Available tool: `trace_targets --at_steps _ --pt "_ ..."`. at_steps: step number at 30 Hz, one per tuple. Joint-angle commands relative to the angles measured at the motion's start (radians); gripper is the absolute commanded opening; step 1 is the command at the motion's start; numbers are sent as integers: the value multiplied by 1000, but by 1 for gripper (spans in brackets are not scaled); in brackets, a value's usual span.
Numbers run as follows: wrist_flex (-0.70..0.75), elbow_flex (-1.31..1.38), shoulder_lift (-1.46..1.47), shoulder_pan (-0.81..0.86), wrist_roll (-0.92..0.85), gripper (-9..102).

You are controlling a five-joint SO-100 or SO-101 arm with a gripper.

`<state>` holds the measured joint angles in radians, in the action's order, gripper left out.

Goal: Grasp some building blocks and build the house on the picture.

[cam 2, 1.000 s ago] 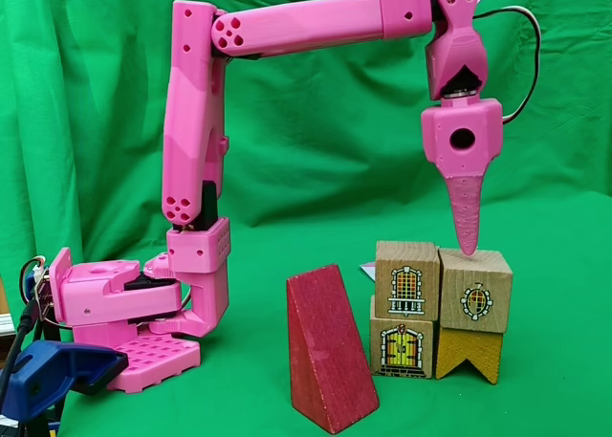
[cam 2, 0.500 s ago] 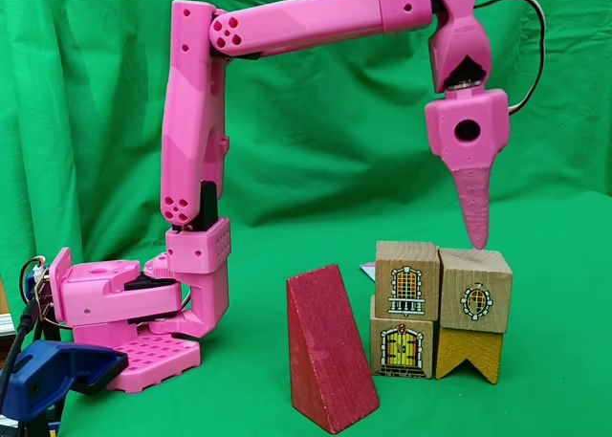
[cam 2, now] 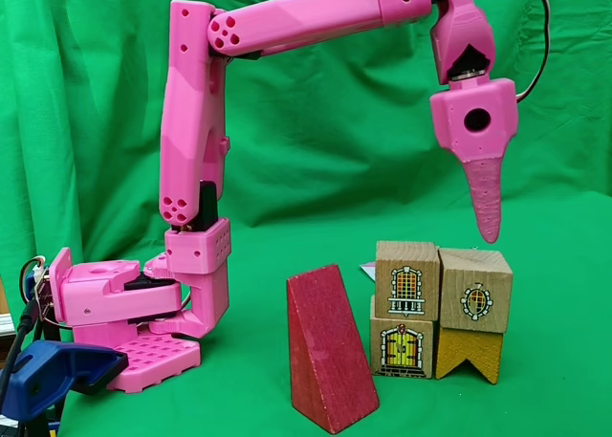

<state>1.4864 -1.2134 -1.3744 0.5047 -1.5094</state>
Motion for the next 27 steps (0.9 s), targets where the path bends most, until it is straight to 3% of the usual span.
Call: trace_targets --at_steps 1,10,17,27 --pt "8 21 -5 3 -46 27" --pt "8 23 -5 3 -123 28" --pt "6 20 -3 3 -176 40" --pt "-2 38 89 23 -176 40"
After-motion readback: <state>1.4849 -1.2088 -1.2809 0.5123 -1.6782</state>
